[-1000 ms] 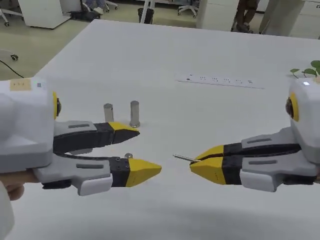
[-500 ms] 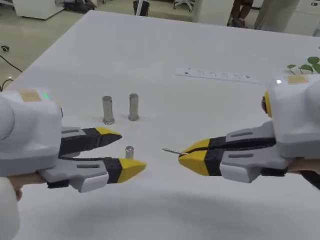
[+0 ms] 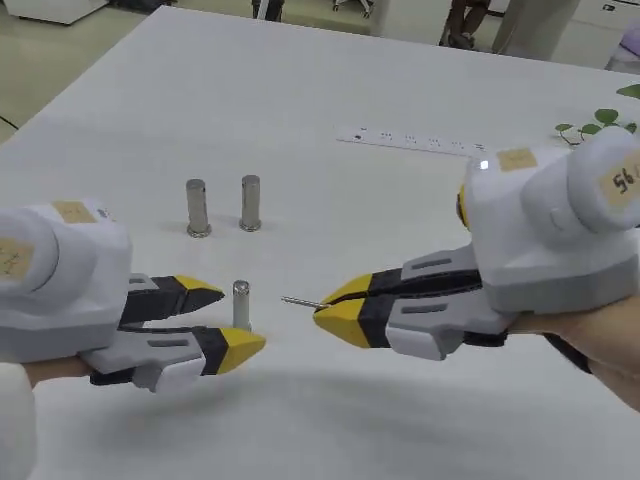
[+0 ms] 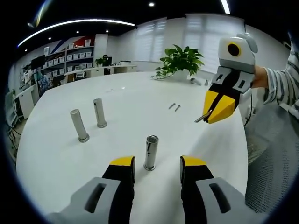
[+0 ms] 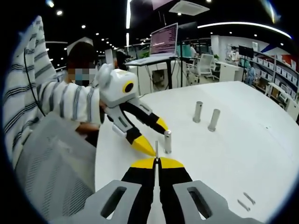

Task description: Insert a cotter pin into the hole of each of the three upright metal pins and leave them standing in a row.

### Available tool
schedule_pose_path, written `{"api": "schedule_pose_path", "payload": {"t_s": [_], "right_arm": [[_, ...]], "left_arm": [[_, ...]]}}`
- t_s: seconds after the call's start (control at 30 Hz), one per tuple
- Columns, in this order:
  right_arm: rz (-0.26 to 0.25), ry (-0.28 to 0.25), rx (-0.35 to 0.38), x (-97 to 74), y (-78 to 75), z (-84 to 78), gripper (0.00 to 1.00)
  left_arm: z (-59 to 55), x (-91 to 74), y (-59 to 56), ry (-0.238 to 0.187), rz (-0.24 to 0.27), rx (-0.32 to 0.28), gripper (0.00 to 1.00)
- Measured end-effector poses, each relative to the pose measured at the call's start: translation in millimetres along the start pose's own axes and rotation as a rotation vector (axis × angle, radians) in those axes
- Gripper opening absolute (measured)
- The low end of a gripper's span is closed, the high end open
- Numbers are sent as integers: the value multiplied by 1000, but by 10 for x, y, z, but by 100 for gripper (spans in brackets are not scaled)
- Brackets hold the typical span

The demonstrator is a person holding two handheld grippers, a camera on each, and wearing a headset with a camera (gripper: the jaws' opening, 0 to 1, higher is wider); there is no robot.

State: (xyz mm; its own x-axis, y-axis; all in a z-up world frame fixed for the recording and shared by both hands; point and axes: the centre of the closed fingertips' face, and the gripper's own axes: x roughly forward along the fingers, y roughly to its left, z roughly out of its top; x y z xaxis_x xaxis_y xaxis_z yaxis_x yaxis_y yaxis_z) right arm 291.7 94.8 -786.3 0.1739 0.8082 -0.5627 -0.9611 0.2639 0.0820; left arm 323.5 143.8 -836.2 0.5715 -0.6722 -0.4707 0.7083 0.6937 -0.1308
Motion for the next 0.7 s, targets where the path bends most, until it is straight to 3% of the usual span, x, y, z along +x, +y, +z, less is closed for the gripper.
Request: {"api": "schedule_pose_path", "payload": {"t_s": [0.2, 0.33, 0.5, 0.7], "right_arm": [[1, 6, -7, 67, -8, -3, 3], [3, 15, -15, 86, -9, -4, 3], [-11, 30, -17, 108, -39, -12, 3], [-27, 47, -17, 130, -79, -34, 3]], "left_arm": [[-55, 10, 20, -6, 19, -13, 29], [-38, 9, 13, -14, 24, 9, 26], [-20, 31, 27, -31, 34, -10, 19], [-43, 68, 14, -25, 35, -2, 15]]}}
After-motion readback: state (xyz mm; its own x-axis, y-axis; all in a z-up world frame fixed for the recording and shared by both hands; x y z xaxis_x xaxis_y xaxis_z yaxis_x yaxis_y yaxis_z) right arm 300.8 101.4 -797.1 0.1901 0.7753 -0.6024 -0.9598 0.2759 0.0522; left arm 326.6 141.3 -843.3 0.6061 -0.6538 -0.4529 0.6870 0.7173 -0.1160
